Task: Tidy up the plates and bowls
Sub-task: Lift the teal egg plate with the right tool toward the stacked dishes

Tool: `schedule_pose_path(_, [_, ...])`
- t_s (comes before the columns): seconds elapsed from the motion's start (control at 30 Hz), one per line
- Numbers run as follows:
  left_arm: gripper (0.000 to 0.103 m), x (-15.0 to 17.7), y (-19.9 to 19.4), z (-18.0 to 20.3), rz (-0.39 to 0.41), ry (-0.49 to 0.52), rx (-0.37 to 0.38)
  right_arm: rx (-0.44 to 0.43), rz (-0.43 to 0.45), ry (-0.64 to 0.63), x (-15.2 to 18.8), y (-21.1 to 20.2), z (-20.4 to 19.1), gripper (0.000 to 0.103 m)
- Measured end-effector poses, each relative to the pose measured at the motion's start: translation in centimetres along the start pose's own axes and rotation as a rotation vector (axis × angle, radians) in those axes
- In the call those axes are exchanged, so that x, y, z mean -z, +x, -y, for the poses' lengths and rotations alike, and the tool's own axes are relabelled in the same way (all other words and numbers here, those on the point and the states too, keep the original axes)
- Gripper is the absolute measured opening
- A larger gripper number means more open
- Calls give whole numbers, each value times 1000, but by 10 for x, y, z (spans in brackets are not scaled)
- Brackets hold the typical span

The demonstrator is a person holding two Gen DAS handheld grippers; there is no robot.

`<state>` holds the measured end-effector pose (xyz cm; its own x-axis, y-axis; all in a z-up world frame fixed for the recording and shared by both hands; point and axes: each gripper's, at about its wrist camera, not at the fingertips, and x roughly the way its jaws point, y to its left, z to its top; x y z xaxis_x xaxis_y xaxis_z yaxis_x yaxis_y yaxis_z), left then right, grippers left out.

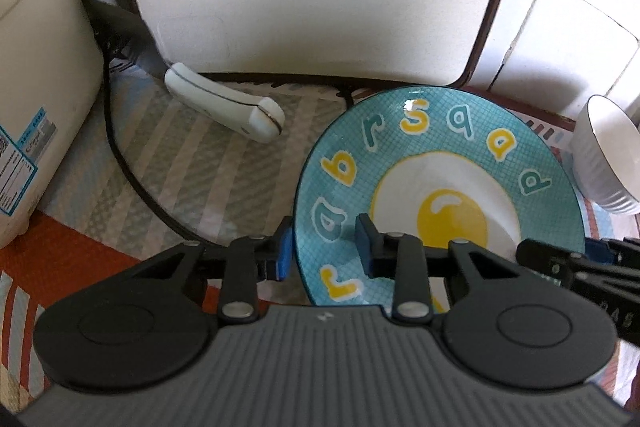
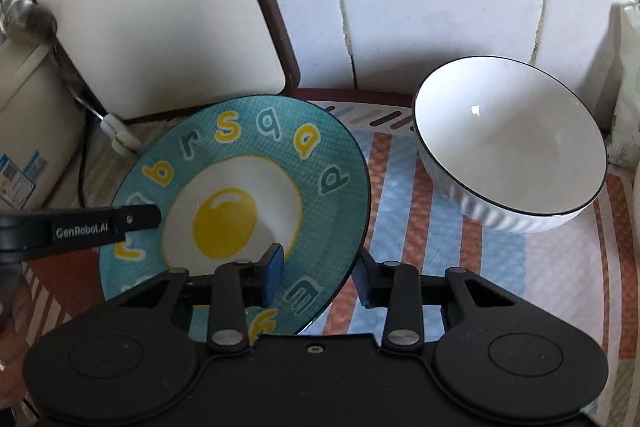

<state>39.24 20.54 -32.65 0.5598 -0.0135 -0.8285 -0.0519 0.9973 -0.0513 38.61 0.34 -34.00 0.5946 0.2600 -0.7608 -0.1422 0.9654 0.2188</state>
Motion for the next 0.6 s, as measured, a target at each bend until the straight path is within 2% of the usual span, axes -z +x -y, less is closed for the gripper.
schedule_pose_path(0.2, [37,2,0,10,31,22,-44,6,18,44,1,-2,3,34])
schedule_pose_path(0.33, [32,7,-3,24,49,110,-113,-34,4,98,1,-7,15,27])
schedule_pose_path(0.4, [31,8,-6,20,43,96,-90,-52,-1,107,1,-12,18,23])
schedule_pose_path(0.5, [27,10,-15,11,26,34,-17,-65,22,84,3,-31,22,19])
schedule_pose_path(0.6, [27,17,-31,20,62,51,1,-71,19,82,6,-48,28,20])
